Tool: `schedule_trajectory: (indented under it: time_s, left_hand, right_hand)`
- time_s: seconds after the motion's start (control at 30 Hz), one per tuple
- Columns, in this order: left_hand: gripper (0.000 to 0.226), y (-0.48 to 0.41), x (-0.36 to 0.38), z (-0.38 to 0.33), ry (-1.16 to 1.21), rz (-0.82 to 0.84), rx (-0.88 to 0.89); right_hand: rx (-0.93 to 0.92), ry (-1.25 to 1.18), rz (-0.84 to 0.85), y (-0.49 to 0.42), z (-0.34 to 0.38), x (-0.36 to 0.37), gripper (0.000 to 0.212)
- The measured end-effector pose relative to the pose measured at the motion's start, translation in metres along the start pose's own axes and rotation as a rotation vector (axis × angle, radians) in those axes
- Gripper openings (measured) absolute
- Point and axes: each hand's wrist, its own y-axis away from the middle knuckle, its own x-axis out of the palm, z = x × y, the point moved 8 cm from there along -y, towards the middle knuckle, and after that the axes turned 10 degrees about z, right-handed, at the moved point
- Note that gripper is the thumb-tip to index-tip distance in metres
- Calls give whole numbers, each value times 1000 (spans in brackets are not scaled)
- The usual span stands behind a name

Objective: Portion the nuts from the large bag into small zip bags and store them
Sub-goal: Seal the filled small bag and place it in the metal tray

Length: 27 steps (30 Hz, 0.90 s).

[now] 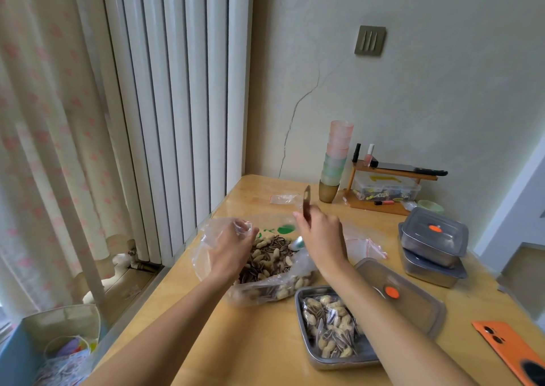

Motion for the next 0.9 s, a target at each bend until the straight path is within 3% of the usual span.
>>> schedule_trajectory:
  time_s: [0.17,0.23,0.33,0.37,0.47,0.57,0.77,0.9]
  left_hand:
    - [30,7,5,3,29,80,8]
    - [28,9,9,8,61,82,35]
    - [44,10,10,12,121,75,99]
    - [38,10,7,12,71,46,121]
    - [20,10,0,9,-21,-33,199]
    - [20,11,0,5,4,-27,230]
    - [20,10,-3,4,84,-32,244]
    - [23,10,-3,3,131,-3,221]
  right_hand:
    - [-137,198,173,2,13,30,34]
    - [-202,235,193,6,19,37,30]
    - [-303,267,257,14,31,50,21]
    - [-315,274,257,17,34,52,19]
    - [-257,215,210,17,32,53,13]
    - [-203,127,162,14,31,48,9]
    - [-175,30,174,17,34,49,24]
    - [12,-164,176,15,16,59,31]
